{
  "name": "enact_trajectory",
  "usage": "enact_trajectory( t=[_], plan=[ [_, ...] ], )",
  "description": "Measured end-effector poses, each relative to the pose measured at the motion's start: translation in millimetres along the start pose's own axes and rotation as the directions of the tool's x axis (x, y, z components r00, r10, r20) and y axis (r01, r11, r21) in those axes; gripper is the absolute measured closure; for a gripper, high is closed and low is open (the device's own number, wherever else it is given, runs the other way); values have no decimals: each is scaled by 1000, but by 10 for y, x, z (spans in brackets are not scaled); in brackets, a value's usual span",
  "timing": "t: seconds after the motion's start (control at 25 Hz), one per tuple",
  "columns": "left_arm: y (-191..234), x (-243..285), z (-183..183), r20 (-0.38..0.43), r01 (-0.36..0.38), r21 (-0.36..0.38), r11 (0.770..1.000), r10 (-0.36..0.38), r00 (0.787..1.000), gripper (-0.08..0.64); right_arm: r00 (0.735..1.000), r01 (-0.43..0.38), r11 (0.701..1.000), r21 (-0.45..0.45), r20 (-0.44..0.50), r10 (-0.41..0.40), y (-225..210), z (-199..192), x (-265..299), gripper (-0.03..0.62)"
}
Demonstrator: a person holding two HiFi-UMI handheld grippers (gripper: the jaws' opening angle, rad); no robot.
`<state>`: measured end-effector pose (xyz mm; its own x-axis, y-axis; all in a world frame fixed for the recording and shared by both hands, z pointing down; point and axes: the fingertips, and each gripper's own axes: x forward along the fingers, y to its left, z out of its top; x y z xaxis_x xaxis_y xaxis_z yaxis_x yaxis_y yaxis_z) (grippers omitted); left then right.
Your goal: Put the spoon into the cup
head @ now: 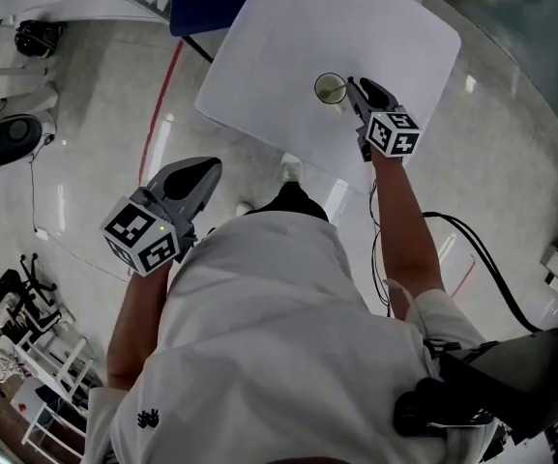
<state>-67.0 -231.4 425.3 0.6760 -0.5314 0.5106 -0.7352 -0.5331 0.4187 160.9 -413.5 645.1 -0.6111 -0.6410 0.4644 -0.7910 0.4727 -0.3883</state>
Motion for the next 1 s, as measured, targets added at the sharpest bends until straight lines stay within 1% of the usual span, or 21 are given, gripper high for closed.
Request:
enact_trajectory(
  t=[0.12,0.4,0.52,0.68,0.84,1.0],
  plan=[
    [-38,-107,-39,15,10,8,1000,-10,1000,555,999,25,1000,1,21,-25,33,45,-147,442],
    [-65,-453,-169,49,46,24,999,-47,998,555,993,93,996,9,73,-93,307,112,-508,454],
    [-152,-610,-304,62,63,35,997,-65,996,555,990,110,994,5,88,-110,502,38,-743,476],
    [-246,-826,-409,77,93,46,995,-96,992,555,988,121,993,-7,93,-120,853,-43,-1002,540],
    [-358,-1045,-495,91,120,64,991,-126,988,555,991,98,995,-13,90,-97,1327,-149,-1206,583],
    [-477,-1233,-604,102,150,85,985,-158,982,555,997,43,999,-5,64,-43,1844,-356,-1349,583]
  ],
)
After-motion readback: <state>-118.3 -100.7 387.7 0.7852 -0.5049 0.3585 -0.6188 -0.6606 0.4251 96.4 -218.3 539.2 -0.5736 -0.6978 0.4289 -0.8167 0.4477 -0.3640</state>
